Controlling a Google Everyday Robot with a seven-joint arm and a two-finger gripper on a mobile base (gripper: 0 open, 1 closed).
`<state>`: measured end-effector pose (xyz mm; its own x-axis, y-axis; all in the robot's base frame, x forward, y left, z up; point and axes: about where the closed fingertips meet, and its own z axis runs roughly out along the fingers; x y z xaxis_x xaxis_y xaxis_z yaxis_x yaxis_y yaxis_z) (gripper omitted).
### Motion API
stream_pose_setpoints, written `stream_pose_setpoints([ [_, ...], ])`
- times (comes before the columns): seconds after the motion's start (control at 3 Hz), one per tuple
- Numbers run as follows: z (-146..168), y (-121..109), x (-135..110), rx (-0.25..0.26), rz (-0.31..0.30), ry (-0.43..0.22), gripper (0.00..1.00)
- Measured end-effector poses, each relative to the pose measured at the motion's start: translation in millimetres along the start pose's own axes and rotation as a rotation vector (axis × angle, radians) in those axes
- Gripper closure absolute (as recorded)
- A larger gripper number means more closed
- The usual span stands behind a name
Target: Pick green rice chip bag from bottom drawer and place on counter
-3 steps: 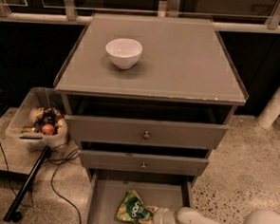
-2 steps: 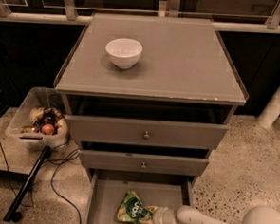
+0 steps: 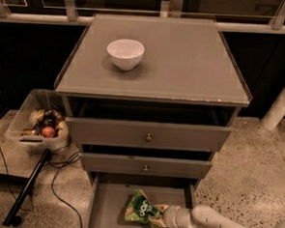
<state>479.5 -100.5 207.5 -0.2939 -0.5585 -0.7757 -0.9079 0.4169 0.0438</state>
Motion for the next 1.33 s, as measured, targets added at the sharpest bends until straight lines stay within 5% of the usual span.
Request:
stream_pose_setpoints([
  [0.67,-88.2,-12.7,-40.4,0.002,-0.039,-0.101,1.0],
  [1.33,-182.2,-23.5,-98.4,0.043,-0.138,-0.033,1.0],
])
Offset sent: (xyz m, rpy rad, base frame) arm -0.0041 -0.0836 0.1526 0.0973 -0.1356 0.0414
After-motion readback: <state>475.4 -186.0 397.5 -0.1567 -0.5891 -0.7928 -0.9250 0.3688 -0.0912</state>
